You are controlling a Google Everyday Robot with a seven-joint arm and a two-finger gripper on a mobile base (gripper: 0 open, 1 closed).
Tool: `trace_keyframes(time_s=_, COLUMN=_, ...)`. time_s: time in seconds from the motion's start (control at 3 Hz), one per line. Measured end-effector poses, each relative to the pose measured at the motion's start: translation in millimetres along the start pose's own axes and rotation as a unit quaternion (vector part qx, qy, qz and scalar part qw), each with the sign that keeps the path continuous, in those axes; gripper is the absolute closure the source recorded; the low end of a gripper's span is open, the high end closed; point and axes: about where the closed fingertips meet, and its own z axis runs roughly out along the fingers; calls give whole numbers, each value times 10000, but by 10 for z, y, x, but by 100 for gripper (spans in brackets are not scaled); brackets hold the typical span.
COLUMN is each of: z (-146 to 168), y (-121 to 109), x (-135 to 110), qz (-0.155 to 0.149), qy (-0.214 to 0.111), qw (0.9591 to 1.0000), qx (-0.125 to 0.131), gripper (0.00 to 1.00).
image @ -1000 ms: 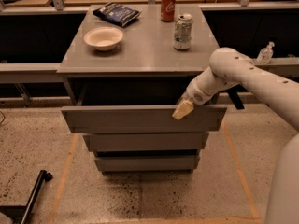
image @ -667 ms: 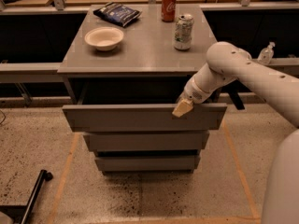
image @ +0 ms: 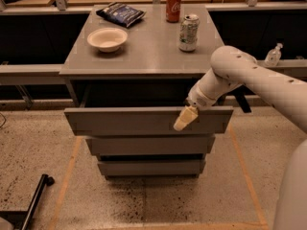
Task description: Open top drawer
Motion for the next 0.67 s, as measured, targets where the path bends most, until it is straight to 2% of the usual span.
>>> trace_keyframes(time_s=0.33, z=101, y=184, x=125, qz=257, qy=124, qw=9993, qx=-228, gripper=0)
trace_keyframes(time_s=0.67, z=124, y=286, x=174, qz=375, qy=208, qw=9983, qx=-387, gripper=0)
